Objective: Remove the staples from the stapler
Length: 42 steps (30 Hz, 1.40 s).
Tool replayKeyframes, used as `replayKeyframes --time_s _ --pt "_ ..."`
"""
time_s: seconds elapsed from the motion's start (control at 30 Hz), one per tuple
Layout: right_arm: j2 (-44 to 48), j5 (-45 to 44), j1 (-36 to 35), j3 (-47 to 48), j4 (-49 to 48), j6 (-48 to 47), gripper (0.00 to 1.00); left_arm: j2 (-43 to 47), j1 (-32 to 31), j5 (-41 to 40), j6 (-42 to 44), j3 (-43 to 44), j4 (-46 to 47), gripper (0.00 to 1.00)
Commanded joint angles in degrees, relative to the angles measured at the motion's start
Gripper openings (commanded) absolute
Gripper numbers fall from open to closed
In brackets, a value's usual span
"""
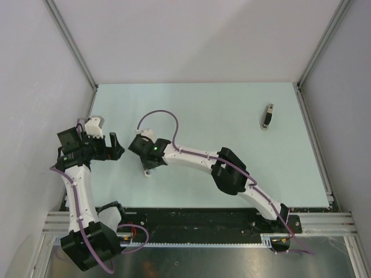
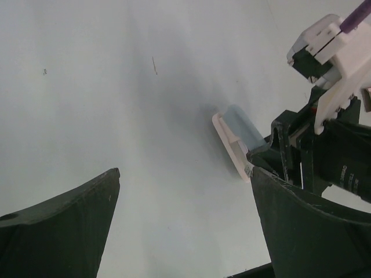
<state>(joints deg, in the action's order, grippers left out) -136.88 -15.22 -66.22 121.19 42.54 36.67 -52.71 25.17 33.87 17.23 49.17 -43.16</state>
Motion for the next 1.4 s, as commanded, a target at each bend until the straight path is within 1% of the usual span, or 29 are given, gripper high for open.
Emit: replayKeyframes --time_s 0.0,0.1,0.2,0.4,0.57,0.7,0.77,0.83,0.97,1.1,1.2,1.37 --pt "-2.43 -6.15 -1.30 7.67 4.59 2.35 0.37 -0.77 0.66 2.43 2.89 1.79 -0.45 0.99" --pt "-4.96 -11.04 -2.50 14.89 9.89 1.87 0.34 -1.22 0.67 2.17 3.33 2.19 -0.52 0.99" --pt "-5.83 -13.83 -3.11 17.66 11.89 1.50 0.32 -1.66 0.67 2.59 3.50 2.77 -0.52 0.99" --pt "-6.12 -17.79 -3.27 17.83 14.05 1.28 0.31 -3.34 0.64 4.39 2.90 3.75 -0.50 1.00" --pt "-6.56 -21.09 -2.73 17.04 16.37 0.52 0.31 -7.17 0.65 7.48 0.74 5.83 -0.51 0.99" --pt "-6.55 -21.41 -2.26 15.27 16.55 -0.23 0.32 -9.67 0.64 9.34 -0.80 7.54 -0.52 1.00" --pt "-7.06 -20.43 -2.30 15.08 16.35 -0.68 0.34 -9.86 0.71 9.56 -1.17 7.79 -0.50 0.99" --pt "-8.11 -19.51 -2.33 15.80 16.48 -0.84 0.39 -9.41 0.68 9.29 -1.16 7.70 -0.48 1.00" --pt "-9.77 -16.45 -2.26 16.99 16.33 -0.78 0.53 -8.12 0.67 8.64 -0.90 7.62 -0.70 0.99" --pt "-8.66 -13.38 -2.33 16.39 15.00 -0.56 0.64 -8.01 0.70 8.27 -0.70 8.08 -1.01 1.00" --pt "-6.37 -11.73 -2.29 14.36 13.46 -0.14 0.67 -8.43 0.68 8.16 -0.54 8.47 -1.09 1.00" --pt "-2.44 -9.91 -2.11 10.02 10.69 0.35 0.67 -8.59 0.67 8.38 -0.54 8.80 -1.19 1.00"
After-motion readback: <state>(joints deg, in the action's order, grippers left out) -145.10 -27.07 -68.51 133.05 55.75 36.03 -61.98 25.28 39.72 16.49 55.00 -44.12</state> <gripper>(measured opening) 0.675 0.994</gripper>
